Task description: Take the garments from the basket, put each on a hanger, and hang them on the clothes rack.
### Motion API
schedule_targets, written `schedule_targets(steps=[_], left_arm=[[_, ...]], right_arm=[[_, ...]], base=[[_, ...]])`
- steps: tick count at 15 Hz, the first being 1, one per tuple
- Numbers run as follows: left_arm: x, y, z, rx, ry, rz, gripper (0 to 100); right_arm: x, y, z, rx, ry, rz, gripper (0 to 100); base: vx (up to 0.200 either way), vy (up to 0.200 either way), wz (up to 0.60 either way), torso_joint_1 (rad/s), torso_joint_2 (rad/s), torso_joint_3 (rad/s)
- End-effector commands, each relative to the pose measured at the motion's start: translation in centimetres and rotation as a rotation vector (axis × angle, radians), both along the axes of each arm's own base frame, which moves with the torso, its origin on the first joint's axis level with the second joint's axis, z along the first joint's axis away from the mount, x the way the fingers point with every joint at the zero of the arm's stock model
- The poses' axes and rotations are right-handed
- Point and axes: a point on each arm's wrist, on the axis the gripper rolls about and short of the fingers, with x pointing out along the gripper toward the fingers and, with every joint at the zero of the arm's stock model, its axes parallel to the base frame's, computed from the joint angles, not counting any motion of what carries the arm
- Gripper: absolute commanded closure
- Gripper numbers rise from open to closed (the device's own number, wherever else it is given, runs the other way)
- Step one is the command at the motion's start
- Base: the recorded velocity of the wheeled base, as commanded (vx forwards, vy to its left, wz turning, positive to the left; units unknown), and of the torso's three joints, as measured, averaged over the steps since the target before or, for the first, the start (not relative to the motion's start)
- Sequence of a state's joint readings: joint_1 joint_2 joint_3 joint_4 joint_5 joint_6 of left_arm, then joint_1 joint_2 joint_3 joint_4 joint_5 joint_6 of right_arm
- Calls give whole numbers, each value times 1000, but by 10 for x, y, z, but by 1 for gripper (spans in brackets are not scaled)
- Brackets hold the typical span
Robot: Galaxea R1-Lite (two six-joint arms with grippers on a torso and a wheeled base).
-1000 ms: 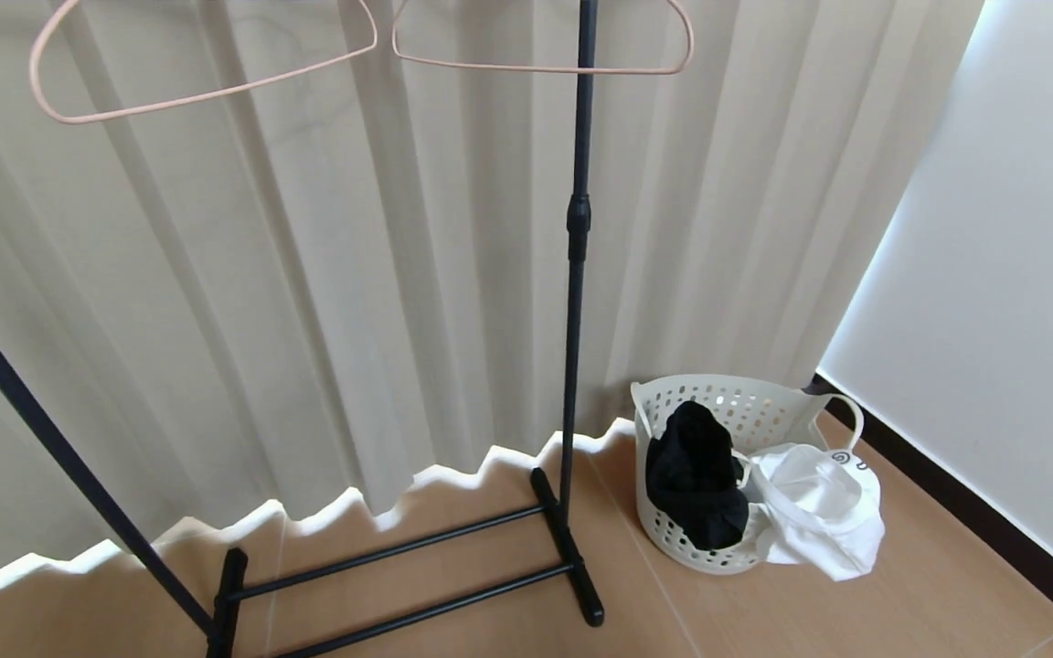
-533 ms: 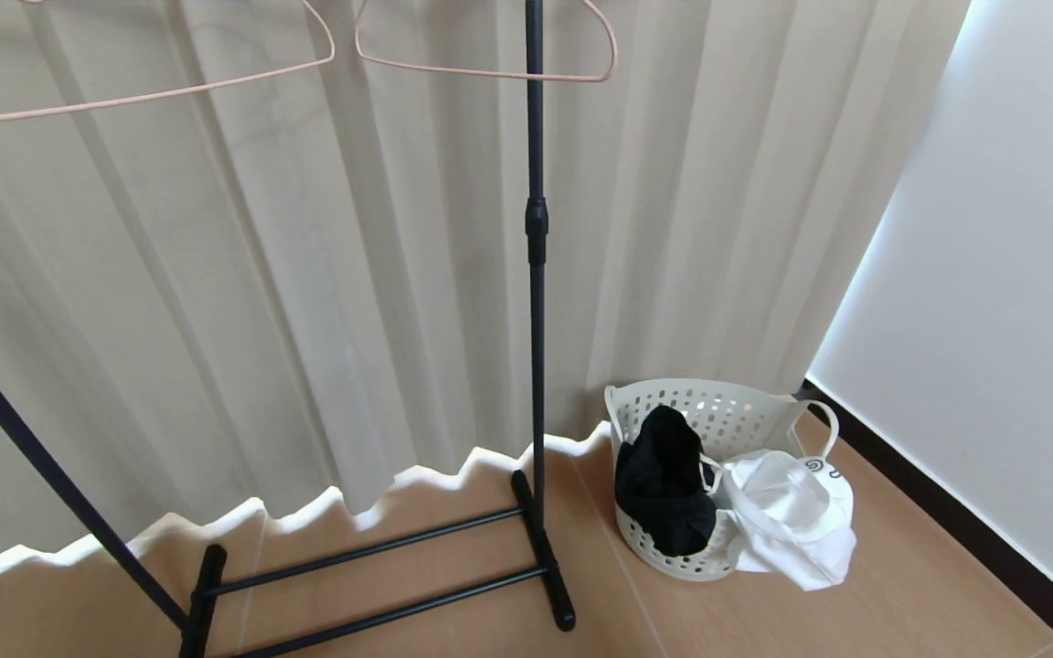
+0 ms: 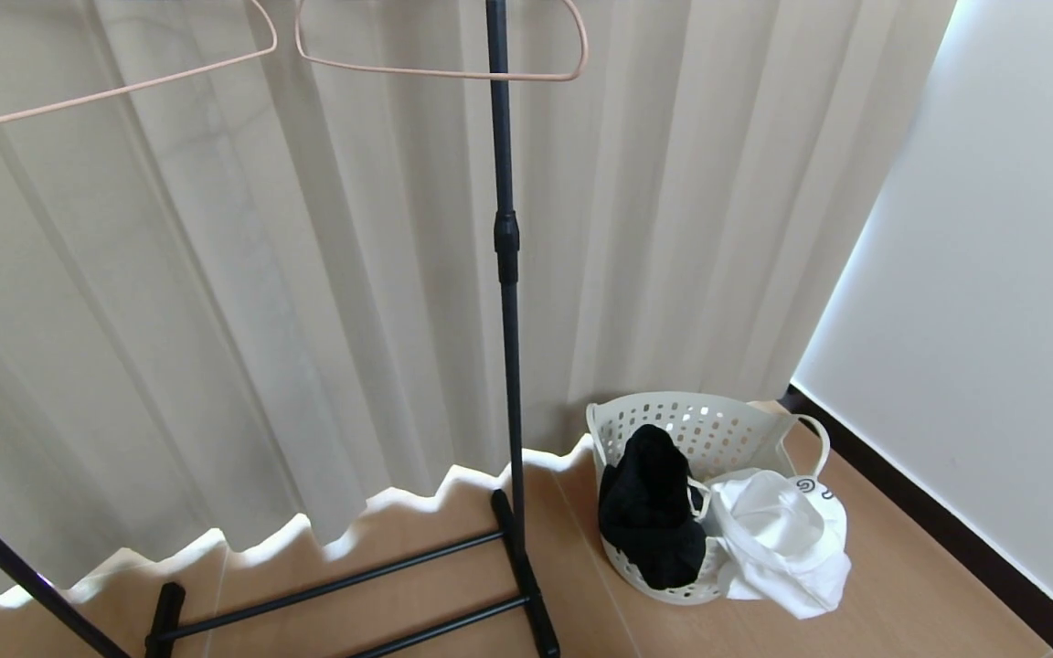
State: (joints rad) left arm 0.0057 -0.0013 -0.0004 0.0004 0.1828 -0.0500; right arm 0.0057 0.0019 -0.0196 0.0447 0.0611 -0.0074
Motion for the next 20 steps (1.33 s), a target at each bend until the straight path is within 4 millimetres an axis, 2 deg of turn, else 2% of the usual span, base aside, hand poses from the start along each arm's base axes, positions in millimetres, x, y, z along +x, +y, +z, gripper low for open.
schedule_targets(steps=[1,7,20], left_arm=[[0,0,0,1,0,0,0],[0,0,0,1,1,-1,0],[0,0,0,-1,0,0,0]], right_arm=[[0,0,0,0,2,1,0],[0,0,0,0,2,1,0],[0,0,0,-9,6,-1,0]], base=[[0,0,0,0,0,0],[0,0,0,1,1,-51],[0,0,0,2,3,-197]])
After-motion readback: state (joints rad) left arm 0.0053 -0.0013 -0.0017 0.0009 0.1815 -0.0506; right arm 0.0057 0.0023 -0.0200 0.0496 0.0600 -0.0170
